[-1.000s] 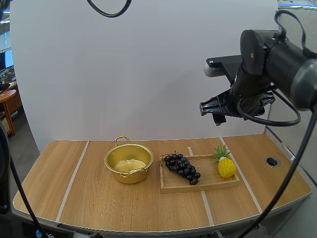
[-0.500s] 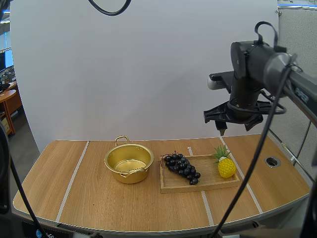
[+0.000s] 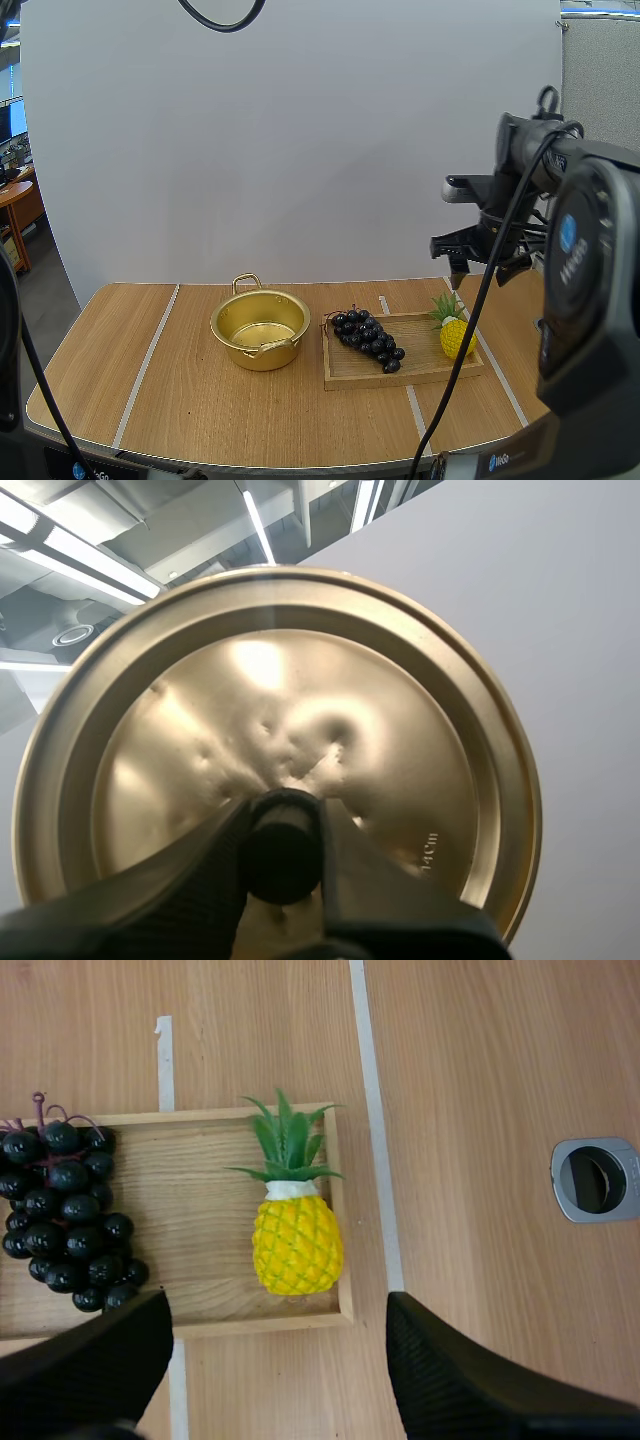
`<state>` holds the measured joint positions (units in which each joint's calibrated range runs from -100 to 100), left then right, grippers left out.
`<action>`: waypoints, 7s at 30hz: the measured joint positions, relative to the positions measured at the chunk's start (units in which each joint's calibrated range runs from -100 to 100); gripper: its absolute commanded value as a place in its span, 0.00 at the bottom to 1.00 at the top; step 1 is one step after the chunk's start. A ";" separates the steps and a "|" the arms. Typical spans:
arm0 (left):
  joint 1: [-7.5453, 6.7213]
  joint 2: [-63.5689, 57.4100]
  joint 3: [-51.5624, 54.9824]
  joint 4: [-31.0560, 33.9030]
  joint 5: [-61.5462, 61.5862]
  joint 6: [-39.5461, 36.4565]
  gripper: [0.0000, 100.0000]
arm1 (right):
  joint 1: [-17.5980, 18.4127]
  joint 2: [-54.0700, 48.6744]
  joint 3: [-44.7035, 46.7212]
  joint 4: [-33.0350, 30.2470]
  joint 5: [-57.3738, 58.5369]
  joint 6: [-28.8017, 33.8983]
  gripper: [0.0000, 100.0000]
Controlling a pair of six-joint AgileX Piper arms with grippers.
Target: Open the pot, put the pineapple inside, and close it
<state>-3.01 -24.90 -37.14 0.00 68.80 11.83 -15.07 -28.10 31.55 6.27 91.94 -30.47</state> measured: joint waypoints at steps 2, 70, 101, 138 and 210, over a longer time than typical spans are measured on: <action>0.00 0.00 0.00 0.00 0.00 0.00 0.00 | -0.94 0.63 0.00 0.66 0.00 -2.56 1.00; 0.00 0.00 0.00 0.00 0.00 0.00 0.00 | 1.95 29.42 0.00 -0.75 -15.62 -7.64 1.00; 0.00 0.00 0.00 0.00 0.00 0.00 0.00 | 1.95 30.52 -0.47 0.85 -14.45 -7.15 0.00; 0.00 0.00 0.00 0.00 0.00 0.00 0.00 | 7.34 -2.71 -0.47 7.87 3.02 -9.65 0.00; 0.00 0.00 0.00 0.00 0.00 0.00 0.00 | 34.11 44.13 -19.31 3.23 -13.07 -3.86 0.00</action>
<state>-3.01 -24.90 -37.14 0.00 68.80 11.83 19.04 16.03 12.24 9.50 78.86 -34.34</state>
